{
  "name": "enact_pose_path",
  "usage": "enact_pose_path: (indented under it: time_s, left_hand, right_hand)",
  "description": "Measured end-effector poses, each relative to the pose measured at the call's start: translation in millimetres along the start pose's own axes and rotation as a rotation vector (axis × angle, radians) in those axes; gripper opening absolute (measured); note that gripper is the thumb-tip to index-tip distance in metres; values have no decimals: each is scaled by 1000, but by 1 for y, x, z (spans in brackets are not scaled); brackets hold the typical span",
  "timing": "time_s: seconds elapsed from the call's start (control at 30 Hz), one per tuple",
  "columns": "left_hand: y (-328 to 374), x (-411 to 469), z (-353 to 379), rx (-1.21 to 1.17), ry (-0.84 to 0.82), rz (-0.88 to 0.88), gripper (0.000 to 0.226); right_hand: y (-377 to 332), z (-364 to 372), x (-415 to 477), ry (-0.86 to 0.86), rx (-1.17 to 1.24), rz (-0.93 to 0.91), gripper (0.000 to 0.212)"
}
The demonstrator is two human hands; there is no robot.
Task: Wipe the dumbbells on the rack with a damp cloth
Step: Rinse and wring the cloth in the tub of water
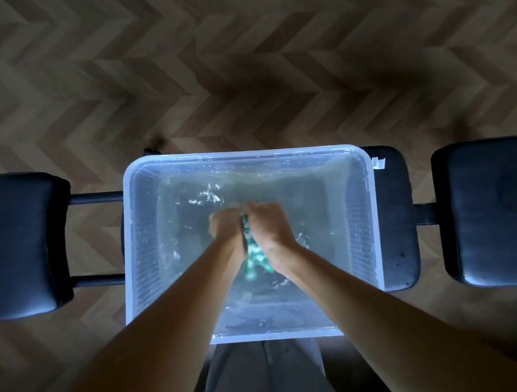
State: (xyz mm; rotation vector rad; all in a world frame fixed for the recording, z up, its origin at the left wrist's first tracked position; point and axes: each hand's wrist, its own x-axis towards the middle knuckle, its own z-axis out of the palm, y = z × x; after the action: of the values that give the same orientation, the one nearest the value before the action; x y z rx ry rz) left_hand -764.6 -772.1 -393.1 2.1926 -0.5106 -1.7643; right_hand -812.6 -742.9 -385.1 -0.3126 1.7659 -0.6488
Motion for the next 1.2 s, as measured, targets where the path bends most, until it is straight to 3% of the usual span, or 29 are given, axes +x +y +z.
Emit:
enact_pose_path:
  time_s: [0.1, 0.23, 0.37, 0.47, 0.57, 0.63, 0.7, 0.8, 0.87, 0.97, 1.03, 1.07, 1.13, 1.2]
  left_hand:
    - [-9, -9, 8, -24, -24, 4, 37]
    - [-12, -15, 21, -66, -42, -21, 23]
    - [-4, 4, 11, -43, 55, -17, 24]
    - [-9, -1, 12, 153, 31, 11, 37]
    - [-7, -11, 9, 379, -46, 139, 29]
    - [-3, -10, 1, 443, -92, 160, 32]
    - [1, -7, -12, 574, -90, 235, 23]
    - [1, 8, -34, 743, -32, 297, 40]
    - [2, 10, -42, 787, 57, 302, 16]
    - [0, 12, -52, 841, 182, 378, 25]
    - [-3, 15, -53, 796, 111, 443, 18]
    - [-2, 15, -52, 823, 36, 450, 28]
    - [-2, 12, -52, 1058, -107, 497, 36]
    - [-2, 5, -51, 1445, -146, 659, 31]
  right_hand:
    - [3, -5, 11, 100, 46, 87, 40]
    - [8, -12, 21, 152, 134, 163, 35]
    - [6, -3, 11, 53, 117, 80, 29]
    - [2, -13, 11, 35, 54, 85, 38]
    - [3, -27, 11, 42, 58, 111, 42]
    - [6, -36, 6, -20, 20, 127, 30]
    - [4, -49, 1, -102, -79, 84, 5]
    - [3, -64, 3, -197, -519, 34, 19]
    - [5, -70, 4, -103, -802, -20, 28]
    - [13, -69, 5, 62, -982, -13, 39]
    - [16, -63, 7, 36, -1054, -60, 47]
    - [16, -60, 9, -5, -1047, -88, 50]
    - [14, -55, 10, -89, -1067, -130, 46]
    - [9, -54, 6, -156, -1209, -217, 32]
